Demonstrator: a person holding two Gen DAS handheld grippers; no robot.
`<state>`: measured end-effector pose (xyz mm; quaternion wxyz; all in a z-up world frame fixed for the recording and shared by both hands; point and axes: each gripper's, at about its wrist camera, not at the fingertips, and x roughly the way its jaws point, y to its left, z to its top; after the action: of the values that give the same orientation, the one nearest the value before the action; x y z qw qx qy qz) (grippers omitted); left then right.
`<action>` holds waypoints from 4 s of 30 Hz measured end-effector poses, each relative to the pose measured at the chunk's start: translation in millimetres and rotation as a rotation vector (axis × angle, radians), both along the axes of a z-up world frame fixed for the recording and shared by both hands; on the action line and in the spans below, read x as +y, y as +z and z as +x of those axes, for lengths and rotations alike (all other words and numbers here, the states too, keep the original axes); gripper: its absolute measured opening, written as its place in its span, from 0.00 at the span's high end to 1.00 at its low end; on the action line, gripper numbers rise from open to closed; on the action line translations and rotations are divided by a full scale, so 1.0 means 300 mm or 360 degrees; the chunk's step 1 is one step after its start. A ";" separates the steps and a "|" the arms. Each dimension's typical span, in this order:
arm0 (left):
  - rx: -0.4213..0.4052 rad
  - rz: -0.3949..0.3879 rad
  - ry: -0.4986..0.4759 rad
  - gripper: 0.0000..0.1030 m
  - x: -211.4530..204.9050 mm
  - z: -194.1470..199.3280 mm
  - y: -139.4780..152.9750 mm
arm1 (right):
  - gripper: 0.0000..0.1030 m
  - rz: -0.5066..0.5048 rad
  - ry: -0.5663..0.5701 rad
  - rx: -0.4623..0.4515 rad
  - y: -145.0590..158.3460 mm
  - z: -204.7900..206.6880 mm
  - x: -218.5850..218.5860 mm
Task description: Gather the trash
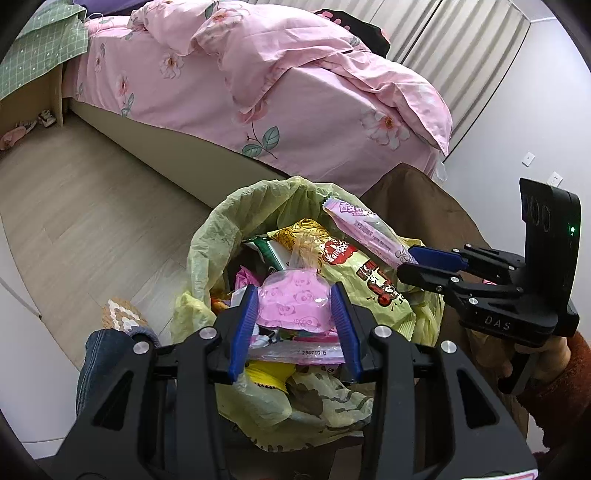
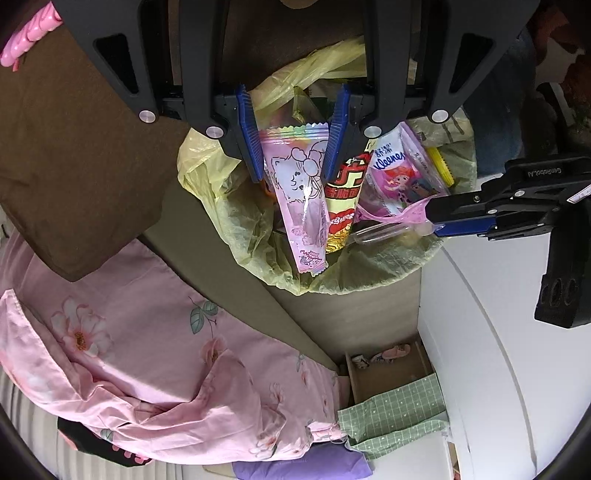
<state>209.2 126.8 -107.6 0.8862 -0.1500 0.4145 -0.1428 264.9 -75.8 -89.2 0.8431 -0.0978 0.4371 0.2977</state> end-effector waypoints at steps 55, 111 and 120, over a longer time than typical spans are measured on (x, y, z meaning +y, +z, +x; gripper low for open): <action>-0.0269 0.0533 0.0193 0.21 -0.307 -0.724 0.446 | 0.58 0.0104 -0.0609 -0.0335 0.379 -0.970 -0.328; -0.0261 0.0534 0.0175 0.21 -0.309 -0.714 0.442 | 0.58 0.0122 -0.0615 -0.0319 0.371 -0.967 -0.336; -0.0260 0.0531 0.0193 0.21 -0.307 -0.721 0.438 | 0.58 0.0124 -0.0615 -0.0317 0.370 -0.967 -0.335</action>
<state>-7.1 34.8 23.6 0.9364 -0.0137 0.3494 -0.0303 -25.1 -176.3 21.9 0.9266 -0.0086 0.3503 0.1361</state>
